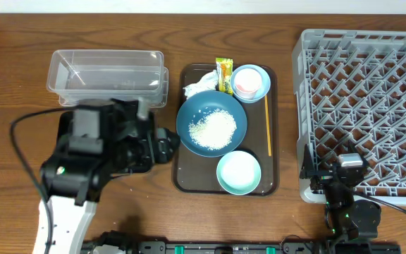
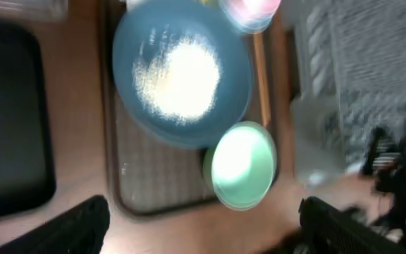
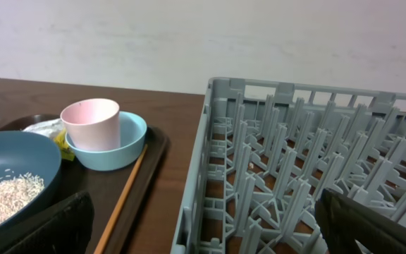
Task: Sort waste into correct bins and load items into the dishwasher rack
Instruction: 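Grasp the rim of the blue plate with the left gripper, then lift the blue plate and carry it left over the black tray, then tilt the blue plate to pour the rice onto the black tray, then carry the emptied blue plate back and lower it onto the brown tray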
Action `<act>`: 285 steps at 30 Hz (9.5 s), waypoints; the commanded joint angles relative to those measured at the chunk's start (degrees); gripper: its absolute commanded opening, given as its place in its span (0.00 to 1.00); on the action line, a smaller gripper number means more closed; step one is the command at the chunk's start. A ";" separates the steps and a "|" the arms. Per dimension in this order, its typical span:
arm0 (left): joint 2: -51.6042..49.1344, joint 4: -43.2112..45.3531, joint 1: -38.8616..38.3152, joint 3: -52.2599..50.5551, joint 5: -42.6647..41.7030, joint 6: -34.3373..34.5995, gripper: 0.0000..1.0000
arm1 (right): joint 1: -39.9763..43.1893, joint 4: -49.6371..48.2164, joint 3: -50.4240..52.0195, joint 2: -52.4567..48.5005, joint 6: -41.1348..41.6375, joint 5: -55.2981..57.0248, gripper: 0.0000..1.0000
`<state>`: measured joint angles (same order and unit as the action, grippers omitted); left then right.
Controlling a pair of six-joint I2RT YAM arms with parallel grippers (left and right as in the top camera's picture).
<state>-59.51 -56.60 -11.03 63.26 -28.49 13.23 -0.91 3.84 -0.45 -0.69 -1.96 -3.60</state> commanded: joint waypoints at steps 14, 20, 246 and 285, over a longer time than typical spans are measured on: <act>-23.39 3.76 -31.91 16.37 30.05 3.21 0.88 | 0.48 0.22 0.13 0.31 -0.46 0.35 0.99; -30.86 10.40 -34.38 16.37 27.67 1.90 0.88 | 0.48 0.22 0.13 0.31 -0.46 0.35 0.99; -14.10 -17.66 46.97 -1.51 -60.41 -32.30 0.06 | 0.48 0.22 0.13 0.31 -0.48 0.35 0.99; -31.95 40.06 -31.82 2.34 38.05 13.40 0.06 | 0.48 0.22 0.13 0.31 -0.46 0.35 0.99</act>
<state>-90.00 -16.97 -42.87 64.75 6.66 25.61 -0.91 3.84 -0.45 -0.69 -1.96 -3.55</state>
